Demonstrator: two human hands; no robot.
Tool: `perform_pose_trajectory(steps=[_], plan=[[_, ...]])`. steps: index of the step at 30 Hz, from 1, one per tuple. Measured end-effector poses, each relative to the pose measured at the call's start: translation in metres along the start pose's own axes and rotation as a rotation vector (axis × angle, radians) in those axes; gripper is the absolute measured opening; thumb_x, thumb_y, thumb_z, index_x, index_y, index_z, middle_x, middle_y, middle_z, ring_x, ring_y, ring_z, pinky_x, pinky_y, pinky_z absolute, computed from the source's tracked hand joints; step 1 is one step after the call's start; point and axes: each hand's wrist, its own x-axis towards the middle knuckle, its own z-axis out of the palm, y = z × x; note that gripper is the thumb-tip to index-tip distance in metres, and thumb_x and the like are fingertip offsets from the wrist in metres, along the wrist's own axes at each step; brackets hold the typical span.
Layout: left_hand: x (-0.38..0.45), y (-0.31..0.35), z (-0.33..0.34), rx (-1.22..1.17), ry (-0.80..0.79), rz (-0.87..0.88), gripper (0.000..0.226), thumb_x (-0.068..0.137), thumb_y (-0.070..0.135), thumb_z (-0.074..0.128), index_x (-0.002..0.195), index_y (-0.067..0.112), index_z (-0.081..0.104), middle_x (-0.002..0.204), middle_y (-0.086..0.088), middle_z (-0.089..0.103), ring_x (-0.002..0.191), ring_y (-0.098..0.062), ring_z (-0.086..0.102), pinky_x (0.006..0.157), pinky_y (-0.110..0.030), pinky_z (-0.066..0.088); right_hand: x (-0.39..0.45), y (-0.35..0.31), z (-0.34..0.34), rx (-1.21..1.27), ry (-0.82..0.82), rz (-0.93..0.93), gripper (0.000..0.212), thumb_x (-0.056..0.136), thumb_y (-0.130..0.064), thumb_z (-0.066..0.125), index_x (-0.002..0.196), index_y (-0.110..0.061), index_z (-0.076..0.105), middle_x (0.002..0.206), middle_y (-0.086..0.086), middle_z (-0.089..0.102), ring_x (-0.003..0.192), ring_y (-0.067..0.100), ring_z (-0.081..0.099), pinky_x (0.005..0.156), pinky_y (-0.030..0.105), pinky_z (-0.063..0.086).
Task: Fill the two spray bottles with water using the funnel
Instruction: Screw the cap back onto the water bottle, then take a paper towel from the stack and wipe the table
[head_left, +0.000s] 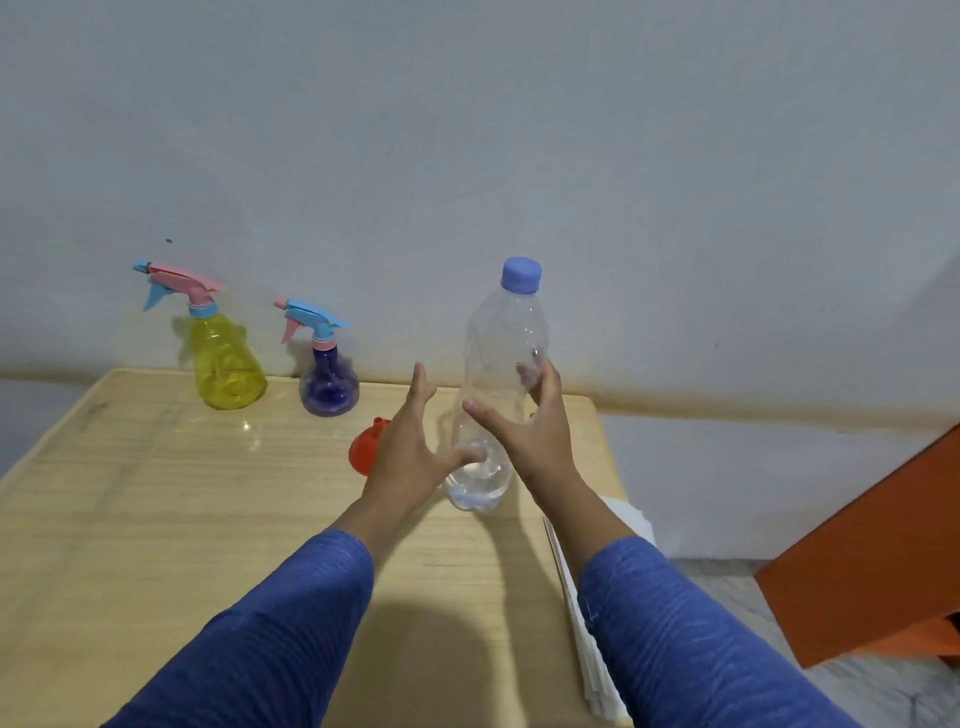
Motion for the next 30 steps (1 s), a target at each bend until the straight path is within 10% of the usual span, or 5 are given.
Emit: perform_pose_trajectory(steps=[6,30], plan=[[0.006,-0.065,-0.011,0.051,0.288,-0.174,0.072,0.082,0.025,0.070,0.142,0.024,0.032,0.143,0.000,0.043,0.129,-0.021,0.041,0.104,-0.032,0.032,0.007,0.019,0.019,-0.064,0.083,-0.025,0.105,0.060,-0.031,0.087,0.144,-0.032,0.024,0.135,-0.009,0.043,0.121,0.000,0.037,0.098,0.017,0.028],[0.131,-0.103,-0.006,0.054,0.187,-0.171,0.026,0.090,0.027,0.059,0.114,0.018,0.063,0.112,-0.007,0.066,0.104,-0.025,0.057,0.088,-0.033,0.045,0.118,0.031,0.078,-0.125,0.266,-0.080,0.079,0.069,-0.035,0.081,0.134,-0.029,0.036,0.122,-0.005,0.049,0.109,0.013,0.052,0.093,0.027,0.044]])
